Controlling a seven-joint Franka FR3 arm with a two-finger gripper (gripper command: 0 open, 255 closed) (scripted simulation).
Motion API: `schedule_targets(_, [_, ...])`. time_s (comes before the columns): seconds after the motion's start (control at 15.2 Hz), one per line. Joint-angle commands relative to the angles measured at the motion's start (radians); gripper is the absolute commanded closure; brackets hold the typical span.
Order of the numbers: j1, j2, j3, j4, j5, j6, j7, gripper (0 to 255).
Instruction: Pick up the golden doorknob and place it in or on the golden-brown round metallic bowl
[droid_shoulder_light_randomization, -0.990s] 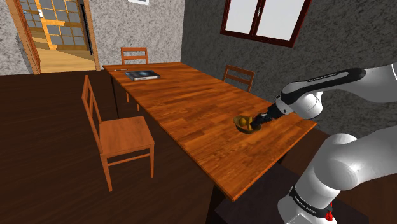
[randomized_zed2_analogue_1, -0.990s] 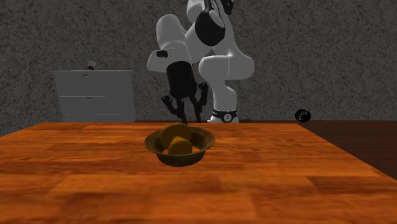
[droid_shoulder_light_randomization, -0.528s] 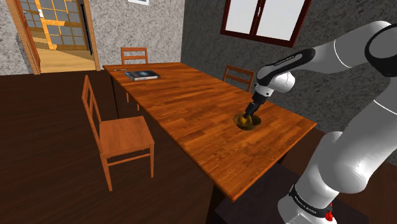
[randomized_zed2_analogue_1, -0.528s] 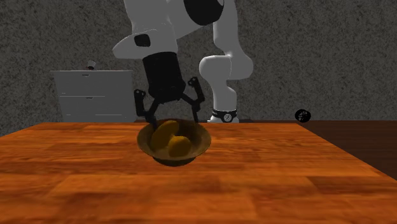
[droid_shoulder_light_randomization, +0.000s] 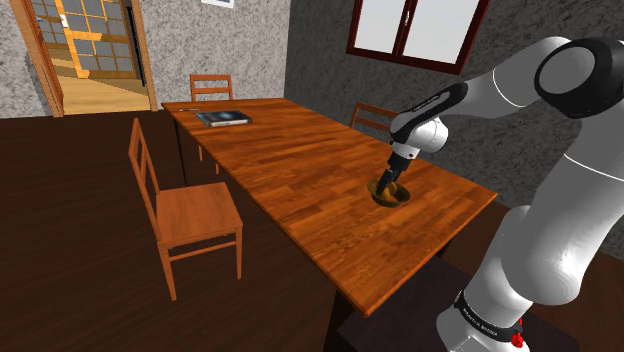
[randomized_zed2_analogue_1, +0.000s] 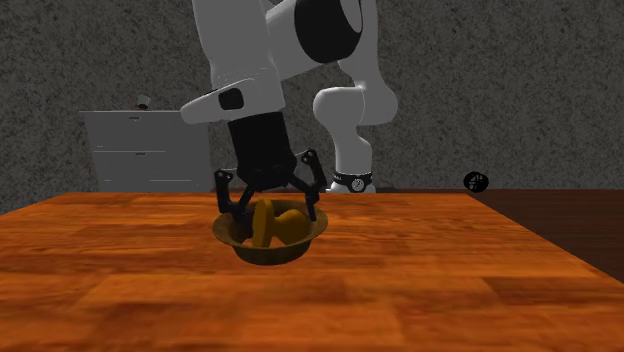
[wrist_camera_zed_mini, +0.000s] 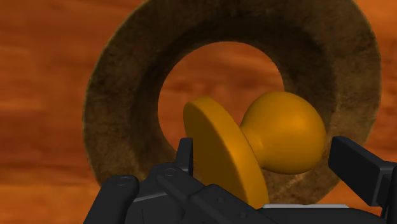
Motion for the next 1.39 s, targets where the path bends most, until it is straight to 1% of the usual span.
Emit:
schedule_targets(0.0, [0.002,0.006,0.001,-0.002,0.008,0.004,-0.005,0])
schedule_targets(0.4, [0.002,0.006,0.001,-0.002,0.008,0.004,-0.005,0])
schedule_targets(0.46, [0.002,0.006,0.001,-0.002,0.008,0.004,-0.005,255])
schedule_targets(1.06, [0.002,0.006,0.001,-0.002,0.008,0.004,-0.005,255])
schedule_targets(1.32, [-0.005,-0.046,0.006,0.013,-0.052,-0.042,0.047,255])
